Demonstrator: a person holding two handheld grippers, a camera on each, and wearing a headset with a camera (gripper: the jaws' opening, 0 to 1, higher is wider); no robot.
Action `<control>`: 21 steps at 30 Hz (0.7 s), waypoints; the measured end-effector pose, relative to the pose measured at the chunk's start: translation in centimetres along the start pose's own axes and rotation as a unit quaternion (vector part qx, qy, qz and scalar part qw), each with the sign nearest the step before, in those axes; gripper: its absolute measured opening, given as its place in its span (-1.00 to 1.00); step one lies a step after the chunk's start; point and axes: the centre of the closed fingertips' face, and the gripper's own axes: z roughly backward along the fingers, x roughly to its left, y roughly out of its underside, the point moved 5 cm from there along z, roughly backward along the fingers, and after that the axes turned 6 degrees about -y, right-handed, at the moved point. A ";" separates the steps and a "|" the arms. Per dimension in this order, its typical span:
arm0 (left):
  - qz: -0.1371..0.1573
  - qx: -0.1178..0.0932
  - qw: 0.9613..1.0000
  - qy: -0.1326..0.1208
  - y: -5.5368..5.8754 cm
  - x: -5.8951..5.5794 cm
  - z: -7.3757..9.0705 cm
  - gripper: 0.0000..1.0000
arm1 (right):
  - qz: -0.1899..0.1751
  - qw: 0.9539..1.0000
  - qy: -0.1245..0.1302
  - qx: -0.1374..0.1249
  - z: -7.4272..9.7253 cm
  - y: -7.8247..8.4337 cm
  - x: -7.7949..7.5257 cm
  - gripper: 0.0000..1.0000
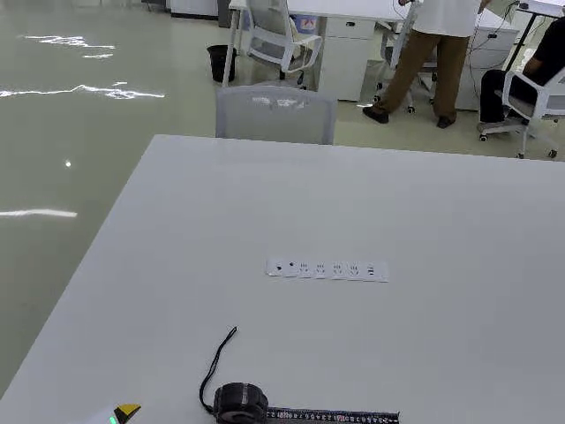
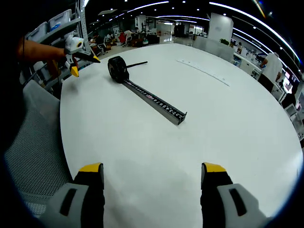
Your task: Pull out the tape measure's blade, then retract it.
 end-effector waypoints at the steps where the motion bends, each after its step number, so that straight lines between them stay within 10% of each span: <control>1: 0.008 -0.009 1.000 -0.005 0.0 0.0 0.5 0.98 | -0.006 1.000 0.010 -0.009 0.4 0.0 0.1 0.78; 14: 0.048 -0.045 0.996 -0.053 3.4 1.7 5.0 0.98 | -0.058 0.994 0.065 -0.067 3.6 2.1 2.1 1.00; 21: 0.066 -0.059 0.993 -0.072 3.9 0.7 6.0 0.98 | -0.073 0.990 0.081 -0.091 4.6 3.5 3.9 1.00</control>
